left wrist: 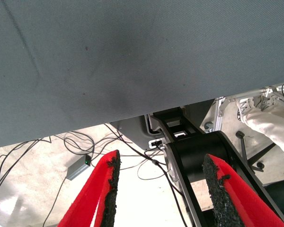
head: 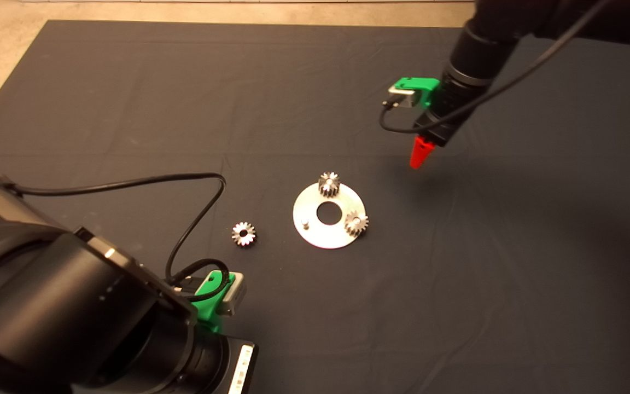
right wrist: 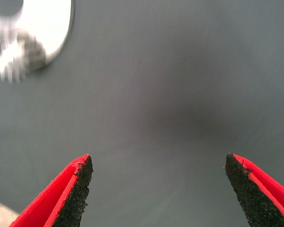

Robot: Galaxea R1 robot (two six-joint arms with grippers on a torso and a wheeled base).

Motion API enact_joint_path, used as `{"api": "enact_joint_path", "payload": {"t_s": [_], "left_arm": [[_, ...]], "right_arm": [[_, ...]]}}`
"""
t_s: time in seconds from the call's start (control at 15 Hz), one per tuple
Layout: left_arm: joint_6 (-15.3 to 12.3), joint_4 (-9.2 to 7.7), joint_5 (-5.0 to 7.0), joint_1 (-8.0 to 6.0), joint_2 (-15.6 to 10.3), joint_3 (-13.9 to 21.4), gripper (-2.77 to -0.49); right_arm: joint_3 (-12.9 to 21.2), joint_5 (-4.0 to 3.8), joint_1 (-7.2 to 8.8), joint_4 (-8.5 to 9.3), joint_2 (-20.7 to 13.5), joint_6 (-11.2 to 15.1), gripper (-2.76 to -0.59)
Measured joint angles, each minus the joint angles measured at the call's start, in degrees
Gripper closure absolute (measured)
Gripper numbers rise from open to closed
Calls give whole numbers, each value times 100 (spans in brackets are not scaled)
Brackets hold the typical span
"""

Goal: Install three planetary gears onto the carrier pins

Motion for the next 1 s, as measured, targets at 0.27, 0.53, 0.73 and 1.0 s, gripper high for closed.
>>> {"api": "enact_joint_path", "payload": {"t_s": [0.27,0.53,0.73,1.0], "left_arm": [[0,0,0,2,0,0,-118],[-1,2,0,1,102,0,-118],[0,7,0,2,154,0,-118],[225,94,-5,0,198,0,-118]], "right_arm": [[1796,109,0,-290,-871,1310,-205],[2872,114,0,-761,-1589,2227,-205],[3199,158,-3,-890,-1606,2393,-205],[3610,163,-340,-894,-1409,3087,-205]]}}
